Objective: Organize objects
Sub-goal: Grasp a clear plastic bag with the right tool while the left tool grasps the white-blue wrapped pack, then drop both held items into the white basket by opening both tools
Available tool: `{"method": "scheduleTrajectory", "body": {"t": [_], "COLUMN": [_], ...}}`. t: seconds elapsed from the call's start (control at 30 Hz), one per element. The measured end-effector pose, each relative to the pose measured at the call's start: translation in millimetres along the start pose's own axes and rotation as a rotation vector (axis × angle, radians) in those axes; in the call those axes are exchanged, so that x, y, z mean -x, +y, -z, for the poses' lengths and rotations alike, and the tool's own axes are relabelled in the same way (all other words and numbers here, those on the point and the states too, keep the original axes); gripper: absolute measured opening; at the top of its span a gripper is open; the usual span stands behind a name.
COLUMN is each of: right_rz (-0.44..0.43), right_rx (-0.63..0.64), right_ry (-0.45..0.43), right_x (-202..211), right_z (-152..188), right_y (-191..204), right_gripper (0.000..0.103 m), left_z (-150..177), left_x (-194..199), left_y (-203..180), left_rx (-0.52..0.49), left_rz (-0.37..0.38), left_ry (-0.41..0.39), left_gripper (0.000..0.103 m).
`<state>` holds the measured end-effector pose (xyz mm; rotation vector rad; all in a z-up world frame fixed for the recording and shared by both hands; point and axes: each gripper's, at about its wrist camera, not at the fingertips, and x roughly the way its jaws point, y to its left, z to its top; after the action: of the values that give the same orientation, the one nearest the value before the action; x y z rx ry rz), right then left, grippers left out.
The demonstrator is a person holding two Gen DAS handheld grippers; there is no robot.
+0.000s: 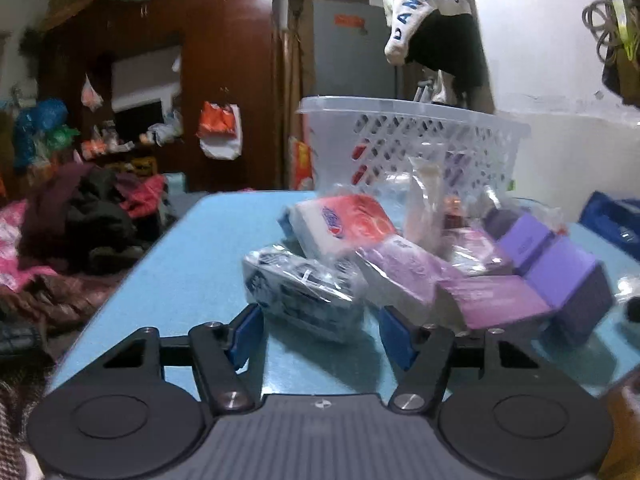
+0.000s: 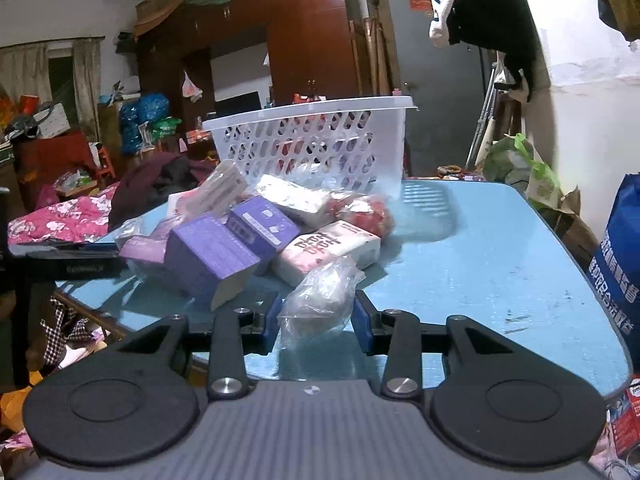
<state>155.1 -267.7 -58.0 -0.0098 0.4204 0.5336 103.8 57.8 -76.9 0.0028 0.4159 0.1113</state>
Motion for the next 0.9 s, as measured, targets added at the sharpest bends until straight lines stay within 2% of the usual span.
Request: {"method": "scheduleTrajectory", "body": {"t": [0.07, 0.13, 0.3, 0.4, 0.7, 0.8, 0.9], "right_rz": [0.001, 0.003, 0.002, 0.002, 0.011, -0.006, -0.057], "right_rx": [0.001, -0.008, -0.035, -0.056, -0.059, -0.04, -0.02], "right_ry": [-0.003, -0.011, -0.021, -0.028, -0.08, -0.121, -0.186], "right_x": [0, 2, 5, 5, 7, 3, -6], "right_z": [0, -1, -2, -4, -20, -42, -84], "right_y": [-2, -5, -14, -20, -29, -30, -31], "right_gripper": [0.042, 0.042, 0.042, 0.042, 0.042, 0.042, 0.042], "left_z": [-2, -3, 0, 0, -13, -35, -75], "left_x": [0, 0, 3, 12, 28, 30, 27], "left_y": [4, 8, 19, 21, 15, 14, 12], "left_rx": [0.036, 0.067, 0.124, 0.115, 0.102, 0.087, 0.065], "left_rz": [0.009, 0.014, 0.027, 0.019, 0.079, 0.103, 0.142], "left_ry": [-0.005, -0.013, -0.056, -0.111, -0.219, -0.265, -0.341], "left_gripper": [0.066, 0.047, 0.043, 0.043, 0.043, 0.043, 0.043]}}
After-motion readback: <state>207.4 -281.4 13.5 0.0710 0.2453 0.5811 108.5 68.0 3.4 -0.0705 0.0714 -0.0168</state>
